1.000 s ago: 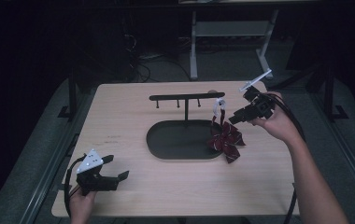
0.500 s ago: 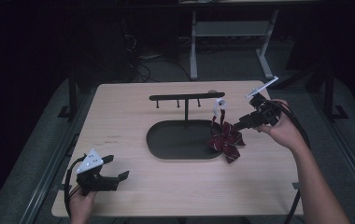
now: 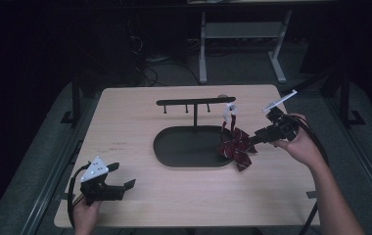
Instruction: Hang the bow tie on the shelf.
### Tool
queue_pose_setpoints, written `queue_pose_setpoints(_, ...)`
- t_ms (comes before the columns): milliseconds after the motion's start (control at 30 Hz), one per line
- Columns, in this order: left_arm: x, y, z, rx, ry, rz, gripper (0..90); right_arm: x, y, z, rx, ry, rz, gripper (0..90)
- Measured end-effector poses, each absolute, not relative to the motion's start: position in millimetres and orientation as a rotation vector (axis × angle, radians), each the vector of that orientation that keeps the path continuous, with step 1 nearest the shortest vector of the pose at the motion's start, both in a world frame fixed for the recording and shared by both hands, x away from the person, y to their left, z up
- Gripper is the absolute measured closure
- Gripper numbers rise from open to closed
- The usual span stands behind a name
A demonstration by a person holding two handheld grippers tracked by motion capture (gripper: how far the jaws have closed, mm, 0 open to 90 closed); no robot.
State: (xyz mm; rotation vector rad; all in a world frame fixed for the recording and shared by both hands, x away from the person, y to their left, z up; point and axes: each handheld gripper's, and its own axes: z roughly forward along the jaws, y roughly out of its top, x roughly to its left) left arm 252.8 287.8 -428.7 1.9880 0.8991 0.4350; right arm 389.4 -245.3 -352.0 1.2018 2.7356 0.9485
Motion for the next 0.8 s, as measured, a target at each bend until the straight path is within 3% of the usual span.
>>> queue_pose_setpoints(800, 253, 288, -429, 1.986, 0.901, 0.443, 13.1, 358, -264, -392, 1.279, 2.725, 0.993, 52.4)
